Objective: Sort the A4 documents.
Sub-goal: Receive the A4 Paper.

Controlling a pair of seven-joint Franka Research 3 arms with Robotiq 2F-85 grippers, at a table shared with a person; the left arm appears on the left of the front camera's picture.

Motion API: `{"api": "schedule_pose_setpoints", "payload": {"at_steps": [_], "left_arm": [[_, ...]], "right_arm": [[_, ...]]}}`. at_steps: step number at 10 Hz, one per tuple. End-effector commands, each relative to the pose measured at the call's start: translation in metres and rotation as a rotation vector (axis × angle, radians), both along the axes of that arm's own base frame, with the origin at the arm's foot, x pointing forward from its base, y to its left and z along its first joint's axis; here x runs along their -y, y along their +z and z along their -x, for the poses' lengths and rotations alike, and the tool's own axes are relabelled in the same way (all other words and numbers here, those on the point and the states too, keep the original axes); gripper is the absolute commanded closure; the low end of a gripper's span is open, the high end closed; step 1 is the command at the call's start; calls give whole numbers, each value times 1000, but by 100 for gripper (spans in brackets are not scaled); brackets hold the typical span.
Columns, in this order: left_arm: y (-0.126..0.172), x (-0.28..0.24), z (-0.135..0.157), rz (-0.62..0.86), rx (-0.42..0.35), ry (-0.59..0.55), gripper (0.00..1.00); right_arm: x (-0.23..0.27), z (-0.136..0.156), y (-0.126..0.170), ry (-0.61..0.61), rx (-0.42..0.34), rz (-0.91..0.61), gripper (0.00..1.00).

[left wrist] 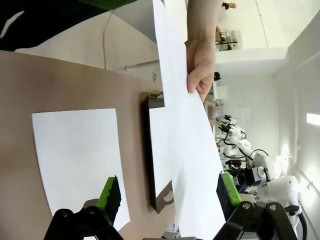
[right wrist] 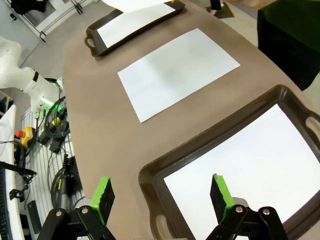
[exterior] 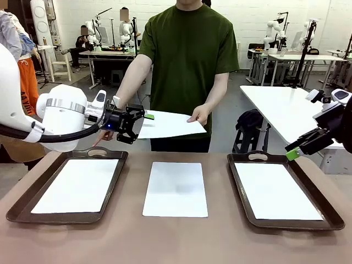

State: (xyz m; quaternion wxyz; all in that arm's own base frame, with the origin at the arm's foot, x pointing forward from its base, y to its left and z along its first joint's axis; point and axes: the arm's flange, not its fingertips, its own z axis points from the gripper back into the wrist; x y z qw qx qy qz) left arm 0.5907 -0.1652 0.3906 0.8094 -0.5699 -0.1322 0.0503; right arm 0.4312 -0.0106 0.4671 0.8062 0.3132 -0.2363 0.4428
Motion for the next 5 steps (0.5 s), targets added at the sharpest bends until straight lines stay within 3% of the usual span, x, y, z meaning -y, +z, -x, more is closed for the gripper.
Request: {"api": "schedule_pose_setpoints", "payload": {"at_steps": [1, 2, 3, 4, 5], "left_arm": [[0, 3, -12, 89, 24, -53, 0], [-2, 5, -11, 123, 9, -75, 0], [-5, 5, -12, 128, 1, -77, 19], [-6, 3, -12, 177, 14, -91, 20], [-6, 4, -11, 185, 11, -94, 39]], "right_arm": [[-1, 1, -2, 8, 5, 5, 0], [-1, 1, -2, 8, 5, 5, 0], [-1, 1, -2, 8, 5, 5, 0], [-1, 1, -2, 8, 5, 5, 0], [-1, 1, -2, 8, 5, 5, 0]]}}
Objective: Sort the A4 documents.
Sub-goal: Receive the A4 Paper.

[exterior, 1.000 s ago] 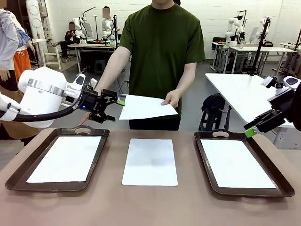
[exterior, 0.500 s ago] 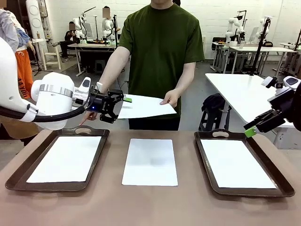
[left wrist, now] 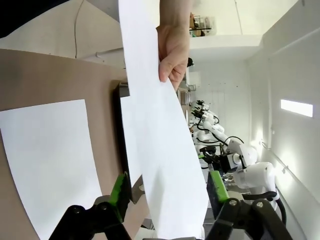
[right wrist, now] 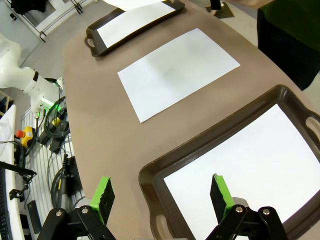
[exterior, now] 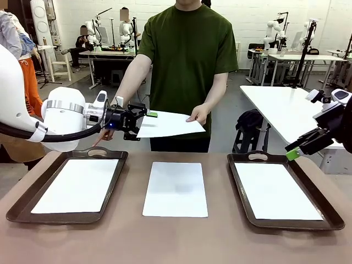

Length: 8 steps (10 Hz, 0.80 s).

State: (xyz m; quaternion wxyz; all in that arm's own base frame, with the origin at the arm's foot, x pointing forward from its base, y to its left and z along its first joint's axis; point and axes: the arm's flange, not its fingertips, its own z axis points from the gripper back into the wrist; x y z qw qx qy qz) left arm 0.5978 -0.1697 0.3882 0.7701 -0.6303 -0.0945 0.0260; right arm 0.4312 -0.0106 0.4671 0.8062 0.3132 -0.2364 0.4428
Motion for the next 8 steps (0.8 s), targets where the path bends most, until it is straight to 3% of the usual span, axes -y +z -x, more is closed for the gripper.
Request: {"api": "schedule_pose_setpoints", "payload": {"at_steps": [1, 2, 3, 4, 5, 6, 8], "left_arm": [[-5, 0, -4, 44, 22, -1, 39], [-5, 1, -3, 43, 18, 1, 58], [-6, 0, -4, 45, 19, 3, 59], [-7, 0, -4, 44, 18, -1, 78], [-7, 1, -3, 44, 17, 2, 78], [-7, 0, -3, 44, 18, 4, 97], [-8, 0, -1, 48, 16, 10, 100]], "right_arm": [[-1, 1, -2, 8, 5, 5, 0], [-1, 1, -2, 8, 5, 5, 0], [-1, 1, -2, 8, 5, 5, 0], [-1, 1, -2, 8, 5, 5, 0], [-1, 1, -2, 8, 5, 5, 0], [-1, 1, -2, 8, 5, 5, 0], [-1, 1, -2, 8, 5, 5, 0]]}}
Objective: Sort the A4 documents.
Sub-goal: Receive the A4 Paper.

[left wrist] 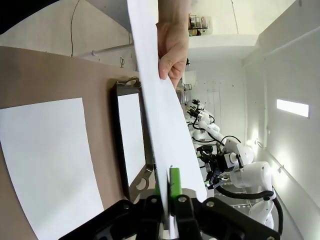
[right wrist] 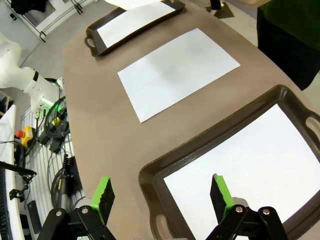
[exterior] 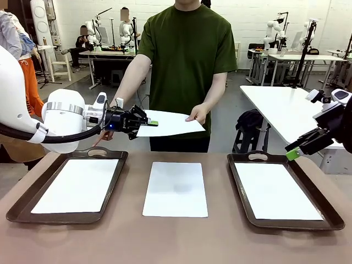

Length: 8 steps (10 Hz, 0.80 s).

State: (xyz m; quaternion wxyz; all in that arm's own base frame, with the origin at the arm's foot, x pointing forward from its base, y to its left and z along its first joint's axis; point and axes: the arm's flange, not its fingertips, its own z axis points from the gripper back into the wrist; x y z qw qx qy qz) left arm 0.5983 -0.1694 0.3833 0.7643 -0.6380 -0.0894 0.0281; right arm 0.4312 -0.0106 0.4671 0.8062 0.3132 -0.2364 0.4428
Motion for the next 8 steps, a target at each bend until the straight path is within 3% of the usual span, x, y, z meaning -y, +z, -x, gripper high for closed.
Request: {"api": "schedule_pose_setpoints", "payload": {"at_steps": [1, 4, 6, 7, 8], "left_arm": [[-4, 1, -1, 27, 19, 15, 100], [-5, 1, 2, 22, 19, 14, 100], [6, -4, 6, -22, 67, 10, 100], [-1, 0, 1, -1, 0, 0, 100], [-1, 0, 1, -1, 0, 0, 100]], "right_arm": [[-1, 1, -2, 8, 5, 5, 0], [-1, 1, -2, 8, 5, 5, 0], [-1, 1, -2, 8, 5, 5, 0], [-1, 1, -2, 8, 5, 5, 0], [-1, 1, -2, 8, 5, 5, 0]]}}
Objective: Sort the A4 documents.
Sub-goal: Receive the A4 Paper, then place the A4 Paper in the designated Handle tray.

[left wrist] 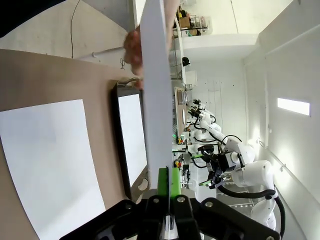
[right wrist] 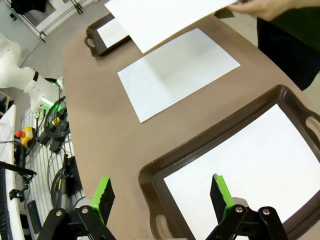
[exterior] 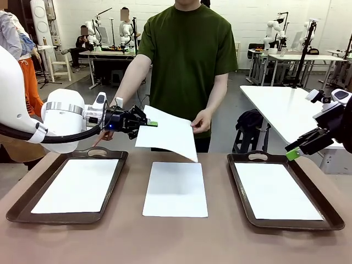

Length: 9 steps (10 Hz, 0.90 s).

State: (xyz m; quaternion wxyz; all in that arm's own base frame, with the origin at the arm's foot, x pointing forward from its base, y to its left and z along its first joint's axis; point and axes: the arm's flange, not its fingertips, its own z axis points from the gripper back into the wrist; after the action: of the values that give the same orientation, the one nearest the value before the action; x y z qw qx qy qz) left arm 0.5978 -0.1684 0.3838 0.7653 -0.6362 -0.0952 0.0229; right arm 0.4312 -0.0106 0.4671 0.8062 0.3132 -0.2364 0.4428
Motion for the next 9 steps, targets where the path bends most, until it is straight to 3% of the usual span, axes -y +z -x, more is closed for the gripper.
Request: {"api": "schedule_pose_setpoints", "payload": {"at_steps": [1, 9], "left_arm": [[-2, 1, 0, 5, -15, 0, 100], [-2, 0, 0, 0, -4, 0, 99]], "right_arm": [[-1, 1, -2, 8, 5, 5, 0], [-1, 1, -2, 8, 5, 5, 0]]}}
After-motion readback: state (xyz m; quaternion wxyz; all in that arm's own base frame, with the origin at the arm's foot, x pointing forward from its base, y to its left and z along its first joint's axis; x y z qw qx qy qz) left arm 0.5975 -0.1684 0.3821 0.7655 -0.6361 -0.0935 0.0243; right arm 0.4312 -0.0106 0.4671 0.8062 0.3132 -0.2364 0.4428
